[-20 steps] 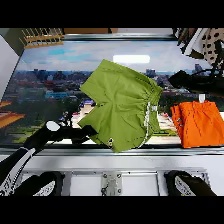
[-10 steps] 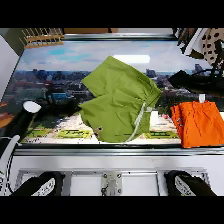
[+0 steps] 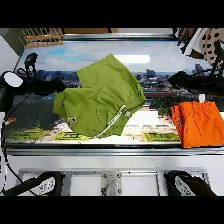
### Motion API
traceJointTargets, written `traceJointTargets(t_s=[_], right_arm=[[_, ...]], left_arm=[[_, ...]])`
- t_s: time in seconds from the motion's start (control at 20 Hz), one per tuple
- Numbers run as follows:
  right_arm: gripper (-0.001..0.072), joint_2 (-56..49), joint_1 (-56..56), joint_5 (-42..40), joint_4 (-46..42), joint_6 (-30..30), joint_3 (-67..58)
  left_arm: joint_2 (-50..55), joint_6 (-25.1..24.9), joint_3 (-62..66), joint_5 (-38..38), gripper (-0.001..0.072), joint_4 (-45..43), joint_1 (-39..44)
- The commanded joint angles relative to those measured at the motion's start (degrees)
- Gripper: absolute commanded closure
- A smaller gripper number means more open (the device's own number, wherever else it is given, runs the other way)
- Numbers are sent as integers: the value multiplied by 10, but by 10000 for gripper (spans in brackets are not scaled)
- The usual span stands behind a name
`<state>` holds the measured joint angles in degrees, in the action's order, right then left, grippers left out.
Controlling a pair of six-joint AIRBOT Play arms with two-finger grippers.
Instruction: Fold the clothes and pants, and hang the long-sleeved shirts on hangers.
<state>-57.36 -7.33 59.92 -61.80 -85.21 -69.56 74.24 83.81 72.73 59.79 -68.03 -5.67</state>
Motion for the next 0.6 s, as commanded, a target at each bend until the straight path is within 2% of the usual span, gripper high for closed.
traceJointTargets(t_s=[0.0, 0.25, 0.4, 0.55], right_arm=[[100, 0, 0, 21, -12, 0, 5], [101, -3, 24, 44, -10, -1, 139], [100, -45, 96, 12, -6, -1, 232], [100, -124, 190, -50, 55, 0, 255]], left_arm=[[43, 76, 59, 50, 20, -129, -26], [14, 91, -35, 61, 21, -129, -94], [-18, 91, -121, 60, 20, -125, -119], [-51, 90, -195, 47, 20, -83, -130]])
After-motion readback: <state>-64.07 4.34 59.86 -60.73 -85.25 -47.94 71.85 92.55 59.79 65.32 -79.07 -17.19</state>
